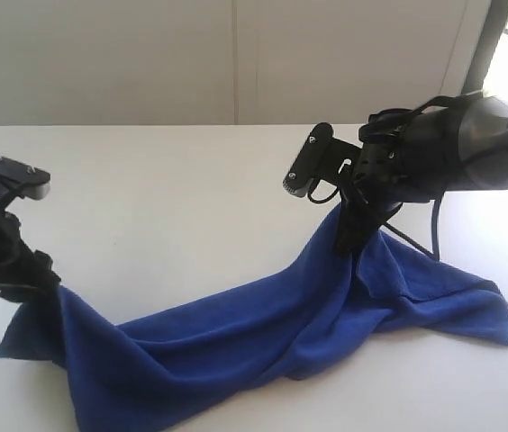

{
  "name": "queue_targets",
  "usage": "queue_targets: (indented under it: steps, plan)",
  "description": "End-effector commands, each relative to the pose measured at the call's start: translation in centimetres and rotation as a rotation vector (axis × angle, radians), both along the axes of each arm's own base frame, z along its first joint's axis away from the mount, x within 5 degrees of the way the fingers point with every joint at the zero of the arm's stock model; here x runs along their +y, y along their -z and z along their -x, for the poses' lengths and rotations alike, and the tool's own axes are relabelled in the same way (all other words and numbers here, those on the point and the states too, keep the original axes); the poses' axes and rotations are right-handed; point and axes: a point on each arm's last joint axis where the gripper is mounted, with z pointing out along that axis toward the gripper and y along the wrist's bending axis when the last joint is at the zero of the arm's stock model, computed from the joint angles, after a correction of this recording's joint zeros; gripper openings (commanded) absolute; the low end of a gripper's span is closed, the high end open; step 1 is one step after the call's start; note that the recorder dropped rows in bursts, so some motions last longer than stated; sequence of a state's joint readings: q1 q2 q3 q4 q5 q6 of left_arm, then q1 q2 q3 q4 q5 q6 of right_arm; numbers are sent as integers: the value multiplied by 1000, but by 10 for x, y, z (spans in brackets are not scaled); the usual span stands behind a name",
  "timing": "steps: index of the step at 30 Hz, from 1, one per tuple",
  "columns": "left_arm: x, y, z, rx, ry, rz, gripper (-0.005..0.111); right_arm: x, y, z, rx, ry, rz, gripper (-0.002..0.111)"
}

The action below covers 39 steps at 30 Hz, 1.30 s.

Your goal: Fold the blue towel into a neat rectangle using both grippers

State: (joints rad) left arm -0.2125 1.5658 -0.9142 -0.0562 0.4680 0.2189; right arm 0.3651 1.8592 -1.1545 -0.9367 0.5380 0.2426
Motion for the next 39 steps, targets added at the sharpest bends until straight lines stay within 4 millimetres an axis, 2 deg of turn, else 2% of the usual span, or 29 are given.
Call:
queue_targets:
  steps: [1, 3, 5, 7, 10, 12, 14, 18, 20, 23, 29, 35, 39]
  plan:
    - [0, -42, 2, -54, 53, 5, 69, -2, -3, -3, -14, 8, -5, 0]
    - [0, -69, 10, -81, 131, -8, 69, -2, -3, -3, -15, 12, -9, 0]
    - [1, -80, 21, -58, 181, -12, 68, -2, -3, -3, -17, 20, -16, 0]
    - [2, -78, 27, 16, 192, -20, 68, -2, -3, -3, -17, 20, -16, 0]
    - [7, -64, 22, 88, 212, -95, 68, -2, -3, -3, -17, 20, -16, 0]
    - [5, -59, 22, 122, 208, -83, 68, -2, -3, -3, -17, 20, -16, 0]
    - [-1, -59, 26, 161, 232, -19, 68, -2, -3, -3, -17, 21, -14, 0]
    - [-26, -67, 36, 191, 429, 256, 67, -2, -3, -3, -18, 18, -17, 0]
    - [-35, -69, 39, 164, 519, 320, 63, -2, -3, -3, -16, 23, -23, 0]
    - [-42, -61, 47, 163, 636, 311, 59, -2, -3, -3, -15, 24, -25, 0]
    - [-46, -24, 70, 178, 829, 269, 65, -2, -3, -3, -15, 26, -26, 0]
    - [-50, -1, 73, 52, 867, 181, 65, -2, -3, -3, -15, 26, -26, 0]
    - [-53, 13, 82, 37, 908, 158, 65, -2, -3, -3, -15, 26, -26, 0]
